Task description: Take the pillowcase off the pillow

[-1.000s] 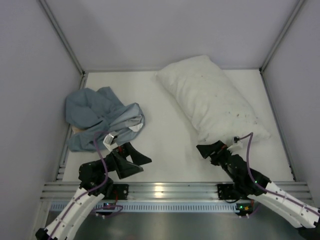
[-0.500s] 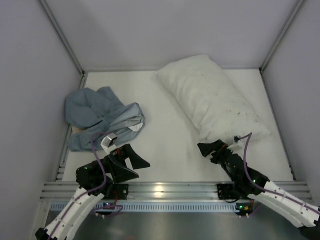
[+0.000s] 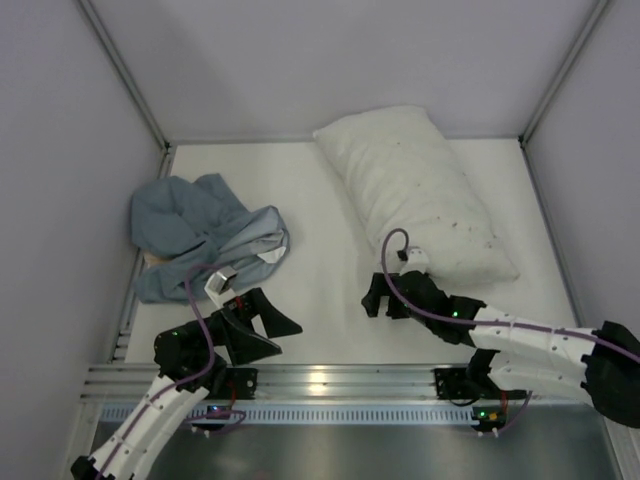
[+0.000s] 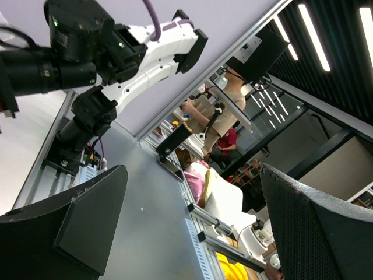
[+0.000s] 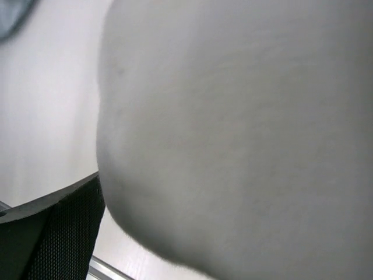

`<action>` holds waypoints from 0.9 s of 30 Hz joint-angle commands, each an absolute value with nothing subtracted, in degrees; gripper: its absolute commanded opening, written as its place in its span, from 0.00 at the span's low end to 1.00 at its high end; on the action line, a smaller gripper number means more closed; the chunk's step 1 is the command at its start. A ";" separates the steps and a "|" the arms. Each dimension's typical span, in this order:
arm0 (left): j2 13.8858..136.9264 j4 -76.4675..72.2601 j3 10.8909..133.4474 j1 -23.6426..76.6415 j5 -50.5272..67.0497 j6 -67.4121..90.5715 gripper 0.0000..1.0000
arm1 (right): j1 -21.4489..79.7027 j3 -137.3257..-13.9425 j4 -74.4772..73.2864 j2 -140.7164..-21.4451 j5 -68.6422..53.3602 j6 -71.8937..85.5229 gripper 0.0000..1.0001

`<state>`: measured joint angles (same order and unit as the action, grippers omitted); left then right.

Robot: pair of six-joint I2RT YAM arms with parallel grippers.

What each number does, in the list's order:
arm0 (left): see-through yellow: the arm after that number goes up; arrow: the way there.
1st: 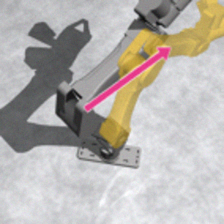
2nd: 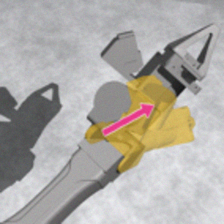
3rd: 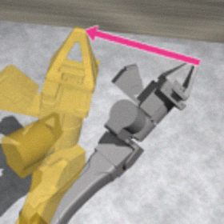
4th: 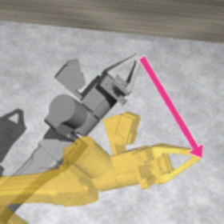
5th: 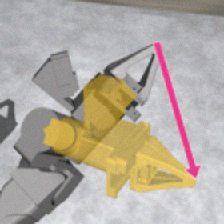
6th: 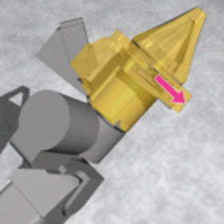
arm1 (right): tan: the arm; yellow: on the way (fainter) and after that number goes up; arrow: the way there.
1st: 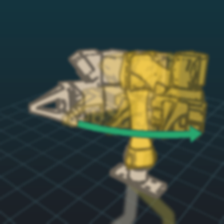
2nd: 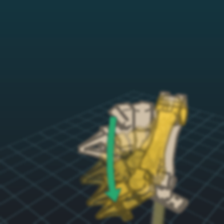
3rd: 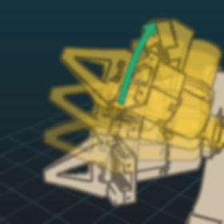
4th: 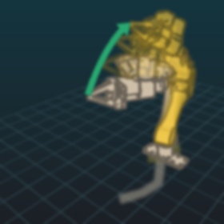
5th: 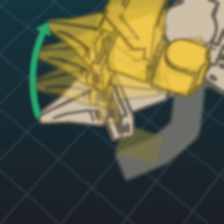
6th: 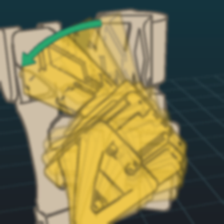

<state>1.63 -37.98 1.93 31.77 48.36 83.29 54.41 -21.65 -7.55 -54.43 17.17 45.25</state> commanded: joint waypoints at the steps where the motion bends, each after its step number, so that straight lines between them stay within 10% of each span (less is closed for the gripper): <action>1: 1.23 -40.43 -9.40 31.90 48.16 83.76 0.99 | 55.55 -31.87 6.15 -61.07 17.75 31.57 0.99; 13: 1.23 -38.41 -9.32 31.99 47.55 82.71 0.99 | 60.72 -39.06 -1.74 -64.61 17.04 37.86 0.99; 27: 1.32 -31.20 -8.61 32.08 47.29 77.17 0.99 | 75.59 -13.72 -21.89 -12.60 24.43 51.43 0.99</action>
